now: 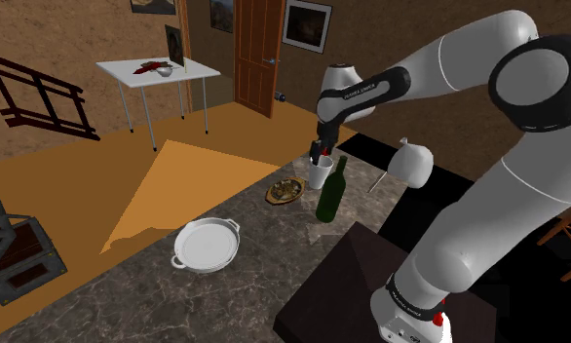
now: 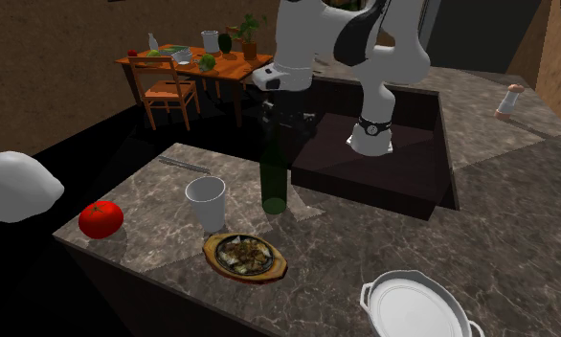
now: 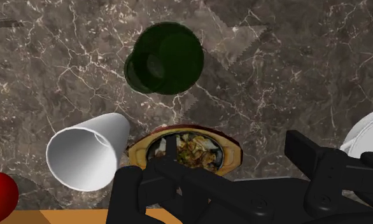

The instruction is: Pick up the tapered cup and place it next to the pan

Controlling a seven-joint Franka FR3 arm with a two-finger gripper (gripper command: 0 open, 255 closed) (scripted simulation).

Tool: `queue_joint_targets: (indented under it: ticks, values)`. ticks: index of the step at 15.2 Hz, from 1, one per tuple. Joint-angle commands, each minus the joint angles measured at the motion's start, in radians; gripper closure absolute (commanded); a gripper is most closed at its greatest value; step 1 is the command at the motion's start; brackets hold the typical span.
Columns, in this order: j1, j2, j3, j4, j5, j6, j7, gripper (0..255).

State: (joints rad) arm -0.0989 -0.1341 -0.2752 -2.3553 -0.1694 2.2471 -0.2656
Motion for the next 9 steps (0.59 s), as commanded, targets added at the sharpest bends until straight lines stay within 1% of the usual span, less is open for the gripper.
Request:
queue_joint_targets:
  ticks: [1, 5, 9]
  values:
    - [-0.01, 0.07, -0.019, 0.027, 0.008, 0.047, -0.031, 0]
    - [-0.032, 0.223, -0.042, 0.109, 0.048, 0.121, -0.094, 0]
    - [-0.067, 0.377, -0.047, 0.212, 0.098, 0.174, -0.159, 0]
